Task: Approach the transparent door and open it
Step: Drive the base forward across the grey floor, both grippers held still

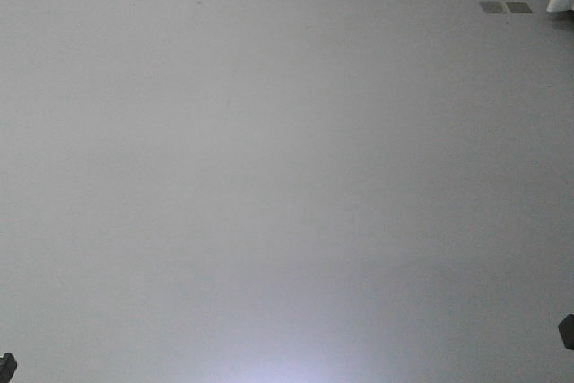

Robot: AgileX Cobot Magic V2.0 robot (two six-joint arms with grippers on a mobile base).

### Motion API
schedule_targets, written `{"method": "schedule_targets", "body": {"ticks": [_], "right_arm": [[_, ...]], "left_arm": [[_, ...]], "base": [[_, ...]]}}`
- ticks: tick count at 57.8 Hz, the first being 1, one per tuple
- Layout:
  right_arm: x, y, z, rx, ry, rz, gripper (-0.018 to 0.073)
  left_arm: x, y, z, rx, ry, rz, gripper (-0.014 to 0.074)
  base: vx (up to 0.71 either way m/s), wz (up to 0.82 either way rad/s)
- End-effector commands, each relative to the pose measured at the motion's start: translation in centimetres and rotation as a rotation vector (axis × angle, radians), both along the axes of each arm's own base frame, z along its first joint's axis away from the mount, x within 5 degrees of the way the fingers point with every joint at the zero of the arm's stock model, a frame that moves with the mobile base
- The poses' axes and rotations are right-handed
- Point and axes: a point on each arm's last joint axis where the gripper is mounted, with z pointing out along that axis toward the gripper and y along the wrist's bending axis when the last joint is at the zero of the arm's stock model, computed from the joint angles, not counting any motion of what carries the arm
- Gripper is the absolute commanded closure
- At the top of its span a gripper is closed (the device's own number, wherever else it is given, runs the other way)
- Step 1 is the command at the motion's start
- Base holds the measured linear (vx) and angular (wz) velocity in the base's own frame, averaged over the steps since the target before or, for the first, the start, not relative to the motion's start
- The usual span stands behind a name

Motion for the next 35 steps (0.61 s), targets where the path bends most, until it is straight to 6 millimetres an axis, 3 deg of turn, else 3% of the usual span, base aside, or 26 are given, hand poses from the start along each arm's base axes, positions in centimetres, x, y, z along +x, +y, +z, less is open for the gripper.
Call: {"method": "schedule_targets", "body": {"ticks": [1, 35], "right_arm": [[0.04, 0.03, 0.38, -0.021, -0.079, 0.005, 0.0567], [0.04, 0.03, 0.39, -0.021, -0.080, 0.005, 0.0567]], "left_arm": [[0.10, 0.07, -0.02, -0.023, -0.064, 0.013, 0.0602], [0.10, 0.07, -0.02, -0.023, -0.064, 0.013, 0.0602]], "base": [[0.06, 0.01], [0.09, -0.03]]}}
